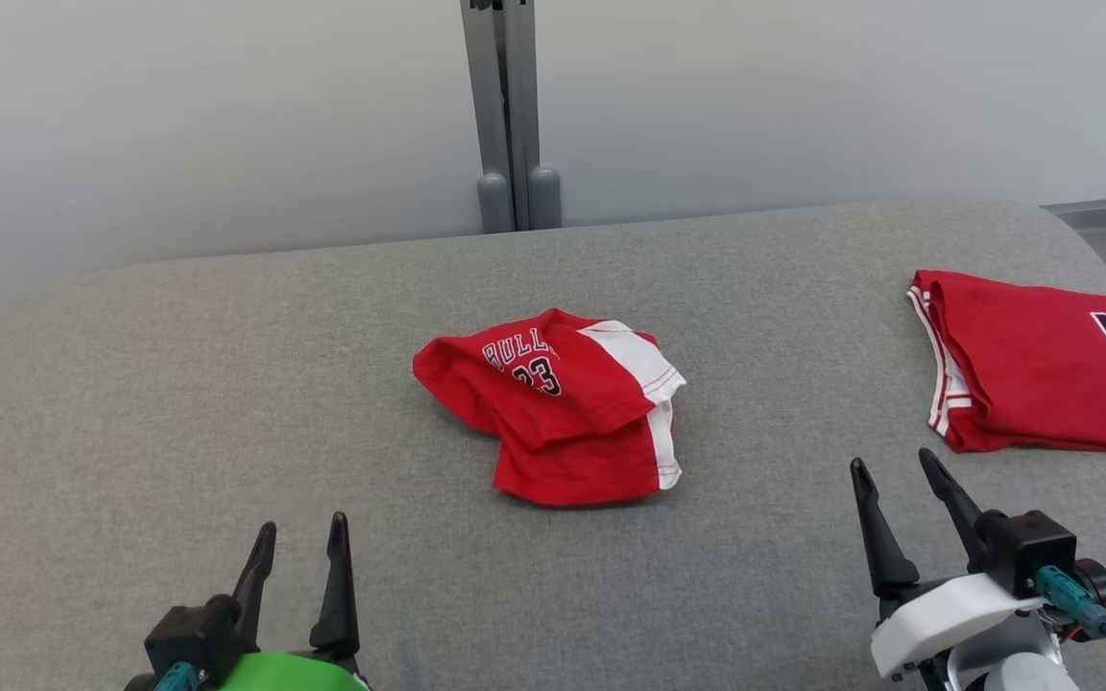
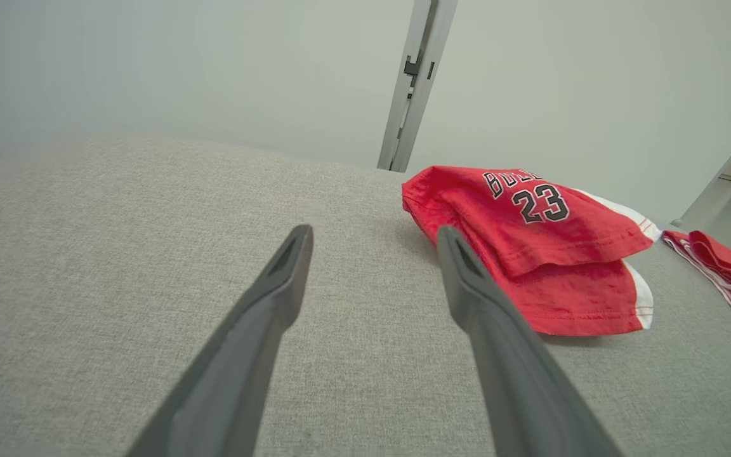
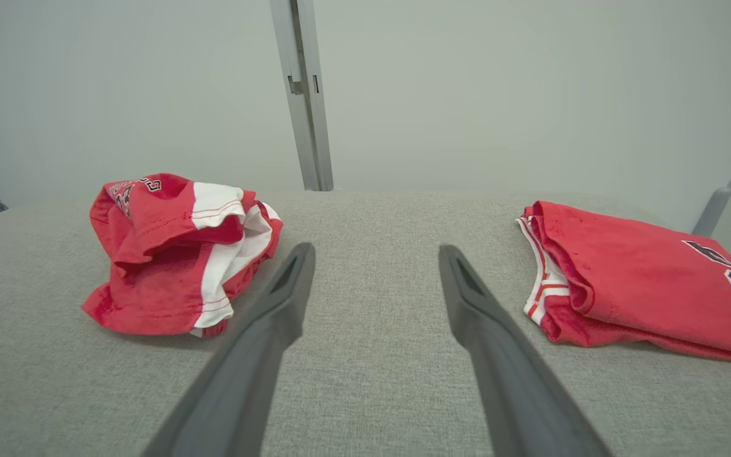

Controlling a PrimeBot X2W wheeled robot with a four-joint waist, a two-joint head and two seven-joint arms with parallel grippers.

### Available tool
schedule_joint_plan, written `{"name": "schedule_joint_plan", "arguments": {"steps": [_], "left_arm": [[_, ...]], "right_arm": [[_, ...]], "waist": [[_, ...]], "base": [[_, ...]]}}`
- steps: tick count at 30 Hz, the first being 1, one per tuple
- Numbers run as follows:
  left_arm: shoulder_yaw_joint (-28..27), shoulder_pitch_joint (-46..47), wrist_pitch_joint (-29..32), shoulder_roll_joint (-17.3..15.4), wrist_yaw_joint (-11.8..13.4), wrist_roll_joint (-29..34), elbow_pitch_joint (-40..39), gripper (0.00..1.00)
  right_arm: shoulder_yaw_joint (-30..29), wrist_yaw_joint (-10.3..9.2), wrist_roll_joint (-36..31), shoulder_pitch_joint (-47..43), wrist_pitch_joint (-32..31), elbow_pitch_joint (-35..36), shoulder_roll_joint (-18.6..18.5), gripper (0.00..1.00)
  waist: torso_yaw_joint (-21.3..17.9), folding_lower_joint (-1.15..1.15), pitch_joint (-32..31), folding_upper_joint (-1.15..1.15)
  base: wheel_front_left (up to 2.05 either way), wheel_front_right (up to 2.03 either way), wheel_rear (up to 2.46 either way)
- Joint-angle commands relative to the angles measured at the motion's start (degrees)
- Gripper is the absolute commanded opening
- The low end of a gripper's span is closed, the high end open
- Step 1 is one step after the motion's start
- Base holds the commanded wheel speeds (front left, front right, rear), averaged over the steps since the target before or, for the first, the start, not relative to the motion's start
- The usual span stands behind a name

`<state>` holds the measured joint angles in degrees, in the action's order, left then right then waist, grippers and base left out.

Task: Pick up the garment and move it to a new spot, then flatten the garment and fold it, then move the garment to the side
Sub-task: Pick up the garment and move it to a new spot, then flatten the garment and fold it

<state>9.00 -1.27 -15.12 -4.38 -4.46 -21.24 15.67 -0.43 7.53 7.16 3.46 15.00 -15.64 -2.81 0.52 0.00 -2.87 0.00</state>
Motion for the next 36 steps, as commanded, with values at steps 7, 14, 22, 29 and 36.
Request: {"name": "schedule_joint_plan", "arguments": {"steps": [7, 14, 22, 29, 36], "left_arm": [[-1.49, -3.49, 0.01, 0.9, -0.29, 0.67, -1.43, 1.0], [-1.65, -3.3, 0.01, 1.25, -0.67, 1.16, -1.12, 1.0], [-1.38, -2.14, 0.01, 1.41, -1.04, 0.76, -0.62, 1.0], [-1.04, -1.73, 0.01, 1.46, -1.07, 0.69, -0.52, 1.0], [0.77, -0.48, 0.01, 1.46, -0.6, -0.61, -1.11, 1.0]], "right_arm": [[-0.03, -0.09, 1.54, -1.99, 0.24, -0.78, -0.19, 1.0], [0.19, -0.09, 1.68, -1.43, 0.24, -1.42, -0.19, 1.0], [0.08, -0.09, 1.56, -0.8, 0.24, -1.85, -0.19, 1.0], [0.15, -0.09, 1.36, -0.36, 0.24, -2.09, -0.19, 1.0], [-0.13, -0.09, 1.03, -0.09, 0.24, -1.84, -0.19, 1.0]], "waist": [[0.08, 0.0, -0.15, 0.0], [-0.01, 0.0, -0.05, 0.0], [0.31, 0.0, 0.03, 0.0], [0.35, 0.0, 0.27, 0.0], [0.2, 0.0, 0.89, 0.0]], "base": [[0.0, 0.0, 0.0], [0.0, 0.0, 0.0], [0.0, 0.0, 0.0], [0.0, 0.0, 0.0], [0.0, 0.0, 0.0]]}}
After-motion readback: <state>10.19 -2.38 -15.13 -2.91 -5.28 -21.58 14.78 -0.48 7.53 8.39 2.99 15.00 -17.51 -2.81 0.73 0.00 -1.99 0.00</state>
